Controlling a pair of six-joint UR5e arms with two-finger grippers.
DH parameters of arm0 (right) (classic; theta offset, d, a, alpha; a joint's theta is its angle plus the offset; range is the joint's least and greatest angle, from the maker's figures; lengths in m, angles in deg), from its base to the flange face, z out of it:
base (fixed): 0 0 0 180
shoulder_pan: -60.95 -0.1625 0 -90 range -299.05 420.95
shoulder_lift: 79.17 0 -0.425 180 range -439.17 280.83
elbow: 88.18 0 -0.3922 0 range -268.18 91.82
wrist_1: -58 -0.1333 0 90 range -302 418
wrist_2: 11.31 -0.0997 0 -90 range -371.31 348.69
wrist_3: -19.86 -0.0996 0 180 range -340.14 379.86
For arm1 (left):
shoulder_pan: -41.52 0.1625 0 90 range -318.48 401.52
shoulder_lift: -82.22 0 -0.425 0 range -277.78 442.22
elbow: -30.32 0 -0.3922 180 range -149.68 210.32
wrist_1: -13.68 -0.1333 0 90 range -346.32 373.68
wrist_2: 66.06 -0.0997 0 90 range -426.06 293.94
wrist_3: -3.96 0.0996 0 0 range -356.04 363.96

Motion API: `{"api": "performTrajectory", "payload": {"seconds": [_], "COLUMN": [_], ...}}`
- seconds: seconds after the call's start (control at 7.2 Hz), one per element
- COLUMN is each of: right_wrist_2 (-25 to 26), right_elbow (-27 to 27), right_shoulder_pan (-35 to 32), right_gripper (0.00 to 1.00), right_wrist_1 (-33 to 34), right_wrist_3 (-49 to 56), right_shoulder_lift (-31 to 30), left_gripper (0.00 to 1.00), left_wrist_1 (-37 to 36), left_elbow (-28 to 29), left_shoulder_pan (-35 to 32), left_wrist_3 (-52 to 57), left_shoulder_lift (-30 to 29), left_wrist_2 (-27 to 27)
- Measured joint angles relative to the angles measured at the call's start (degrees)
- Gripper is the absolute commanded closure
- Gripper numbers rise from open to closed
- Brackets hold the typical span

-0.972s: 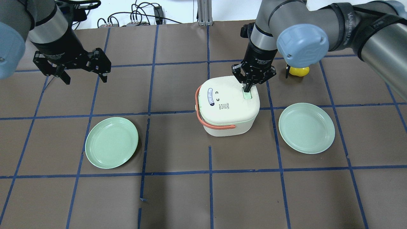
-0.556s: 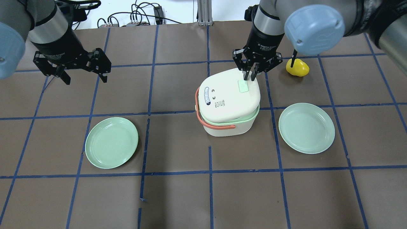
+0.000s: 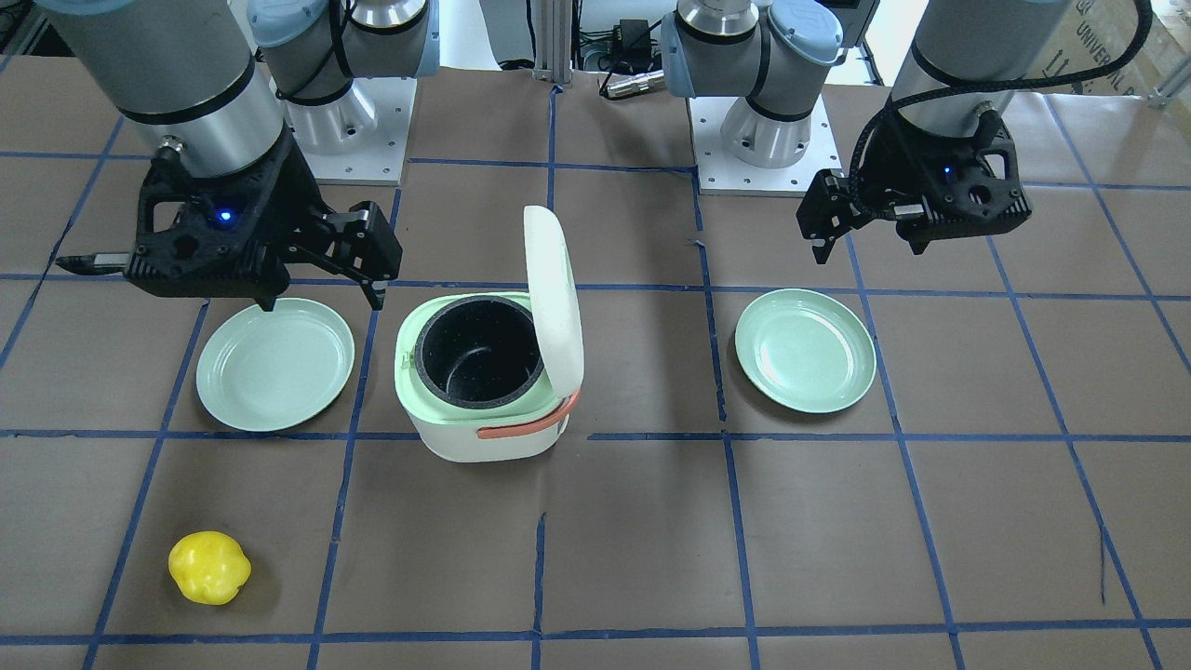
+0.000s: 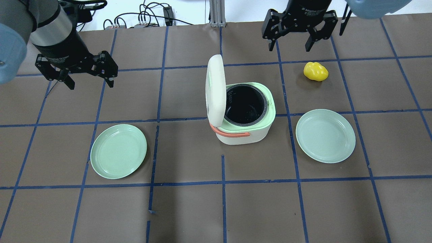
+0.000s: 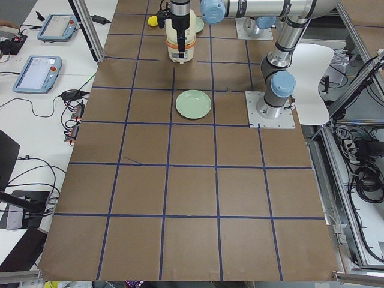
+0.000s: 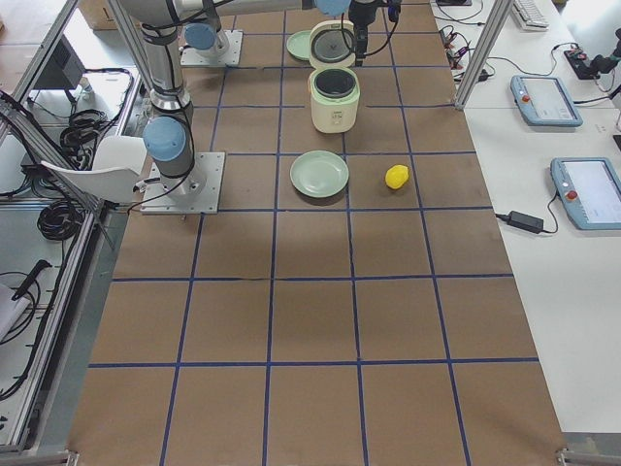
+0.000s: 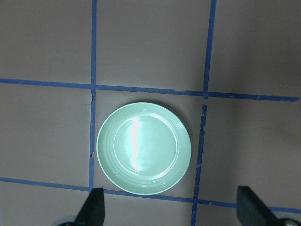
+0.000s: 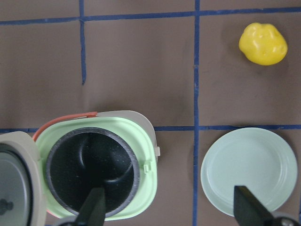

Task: Press rice cooker button

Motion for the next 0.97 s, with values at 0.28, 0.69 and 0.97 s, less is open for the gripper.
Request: {"api": "performTrajectory", "payload": {"seconds": [0.28,0.69,0.97], "right_wrist_2": [1.75,2.16,1.77], "right_elbow": [-0.82,-4.97,-5.71], "right_shoulder_pan": [3.26,4.51,4.35], "right_gripper": [0.05,0.01,0.0], "right_wrist_1": [-1.95,-2.23,-2.1], "right_wrist_3": [5.76,8.4,8.1], "right_shoulder_lift": [-1.62,-4.12,-4.36], "left_gripper": [0.0,0.0,0.0], "left_wrist_1": [0.0,0.0,0.01], "left_elbow": [0.0,0.0,0.0], "left_shoulder_pan": [0.0,0.0,0.0], "left_wrist_3": [0.0,0.0,0.0], "left_shoulder_lift": [0.0,0.0,0.0], "left_wrist_2": [0.0,-0.02,-0.02]}}
